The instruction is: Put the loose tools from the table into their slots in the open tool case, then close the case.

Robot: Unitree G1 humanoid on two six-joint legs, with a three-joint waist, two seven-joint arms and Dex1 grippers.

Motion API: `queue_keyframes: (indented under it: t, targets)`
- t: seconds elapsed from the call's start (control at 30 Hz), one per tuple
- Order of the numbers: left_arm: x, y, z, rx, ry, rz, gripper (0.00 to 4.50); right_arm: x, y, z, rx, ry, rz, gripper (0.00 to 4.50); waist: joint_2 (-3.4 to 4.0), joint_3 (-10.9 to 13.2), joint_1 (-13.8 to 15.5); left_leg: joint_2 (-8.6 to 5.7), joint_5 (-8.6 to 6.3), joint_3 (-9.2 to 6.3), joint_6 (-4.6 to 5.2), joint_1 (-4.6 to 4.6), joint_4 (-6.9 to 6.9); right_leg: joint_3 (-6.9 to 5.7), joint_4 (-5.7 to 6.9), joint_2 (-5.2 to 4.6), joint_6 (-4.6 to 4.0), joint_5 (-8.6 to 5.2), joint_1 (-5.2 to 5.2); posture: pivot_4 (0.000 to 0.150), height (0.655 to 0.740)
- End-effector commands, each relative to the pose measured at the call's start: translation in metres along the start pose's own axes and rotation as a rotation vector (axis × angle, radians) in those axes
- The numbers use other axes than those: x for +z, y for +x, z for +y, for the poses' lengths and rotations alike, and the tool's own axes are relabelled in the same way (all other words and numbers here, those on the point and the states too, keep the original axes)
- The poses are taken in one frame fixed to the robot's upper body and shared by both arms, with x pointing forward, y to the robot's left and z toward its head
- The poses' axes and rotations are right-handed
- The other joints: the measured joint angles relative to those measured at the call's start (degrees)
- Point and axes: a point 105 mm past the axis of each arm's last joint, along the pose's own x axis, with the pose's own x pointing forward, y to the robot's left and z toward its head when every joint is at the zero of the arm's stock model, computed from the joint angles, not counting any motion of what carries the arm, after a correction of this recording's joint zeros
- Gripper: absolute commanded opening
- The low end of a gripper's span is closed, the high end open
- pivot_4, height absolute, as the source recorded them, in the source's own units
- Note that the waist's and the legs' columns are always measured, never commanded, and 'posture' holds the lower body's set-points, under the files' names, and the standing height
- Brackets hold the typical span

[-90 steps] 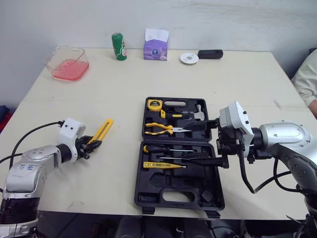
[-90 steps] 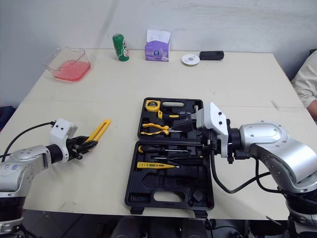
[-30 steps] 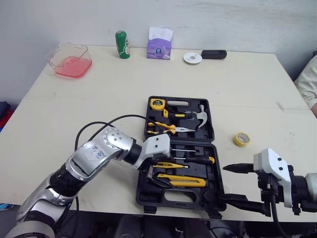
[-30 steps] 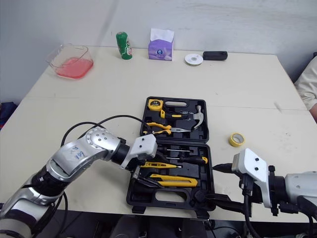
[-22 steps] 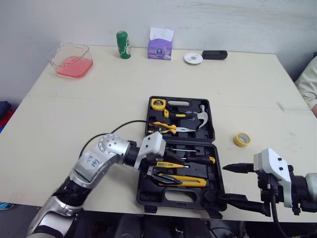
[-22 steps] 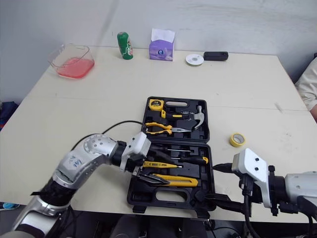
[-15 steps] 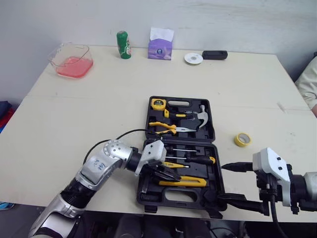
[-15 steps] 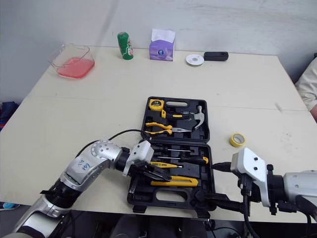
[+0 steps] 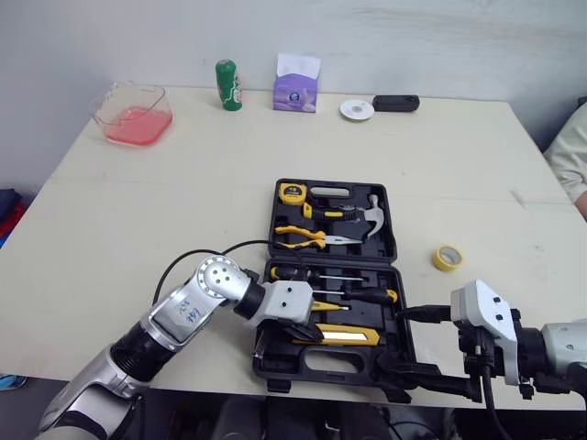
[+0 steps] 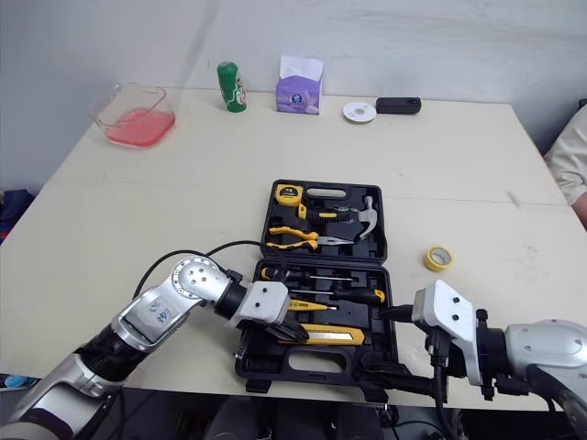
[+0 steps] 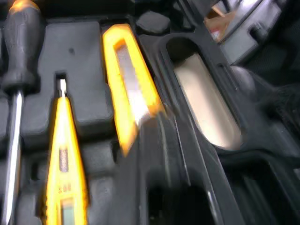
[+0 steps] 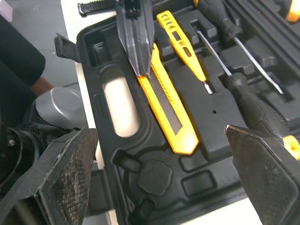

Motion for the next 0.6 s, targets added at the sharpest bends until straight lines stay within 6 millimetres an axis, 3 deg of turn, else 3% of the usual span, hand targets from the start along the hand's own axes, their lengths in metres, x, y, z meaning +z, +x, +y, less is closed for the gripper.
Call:
queue_keyframes:
  t: [0.03,0.13,0.2,0.3,0.4,0.47,0.57,0.6]
  targets:
    - [-0.024,0.005,-0.014,-0.057,-0.145,0.045,0.01,0.000,0.000,-0.007,-0.027,-0.037,0.012,4.50,0.03,0.0,-0.1,0.02,-0.01,0.01,0.00,0.02,0.00,0.01,0.01,0.00,-0.01,-0.01,0.00,0.150,0.7244]
    - [-0.016,-0.002,-0.007,-0.021,-0.105,-0.004,0.01,-0.001,-0.004,-0.013,-0.057,-0.040,0.014,4.50,0.04,0.0,0.0,0.08,-0.02,0.01,-0.03,0.01,0.00,0.00,0.02,0.03,-0.07,-0.04,-0.02,0.150,0.7244]
    - [-0.002,-0.021,-0.003,0.030,-0.142,-0.102,0.01,-0.001,-0.012,-0.019,-0.096,-0.031,0.008,4.50,0.05,0.0,-0.1,0.09,-0.01,0.01,-0.04,0.00,0.00,-0.01,0.04,0.04,-0.08,-0.04,-0.04,0.150,0.7244]
    - [0.010,-0.050,-0.006,0.074,-0.222,-0.237,0.94,0.001,-0.025,-0.028,-0.164,-0.010,-0.019,4.50,0.05,0.0,-0.1,0.13,0.00,0.03,-0.06,-0.09,0.02,0.00,0.12,0.03,-0.09,-0.05,-0.16,0.150,0.7244]
    - [0.014,-0.090,-0.010,0.170,-0.328,-0.349,2.25,0.001,-0.047,-0.041,-0.264,0.020,-0.042,4.50,0.07,0.1,-0.1,0.13,0.00,0.01,-0.07,-0.13,0.05,-0.02,0.16,0.02,-0.09,-0.05,-0.19,0.150,0.7244]
    - [0.009,-0.109,-0.008,0.276,-0.390,-0.373,3.08,-0.005,-0.062,-0.050,-0.325,0.036,-0.030,4.50,0.08,0.1,0.0,0.13,0.00,0.00,-0.07,-0.12,0.05,-0.02,0.15,-0.01,-0.09,-0.05,-0.18,0.150,0.7244]
    - [-0.025,-0.170,-0.007,0.598,-0.524,-0.365,4.38,-0.023,-0.102,-0.071,-0.496,0.085,-0.002,4.50,0.09,0.1,0.0,0.09,-0.01,-0.01,-0.06,-0.12,0.05,-0.04,0.11,0.00,-0.08,-0.05,-0.16,0.150,0.7244]
    - [-0.034,-0.187,-0.009,0.690,-0.558,-0.367,4.45,-0.030,-0.113,-0.076,-0.542,0.105,0.004,4.50,0.10,0.1,0.0,0.09,-0.02,0.01,-0.06,-0.12,0.04,-0.03,0.10,0.00,-0.08,-0.05,-0.18,0.150,0.7244]
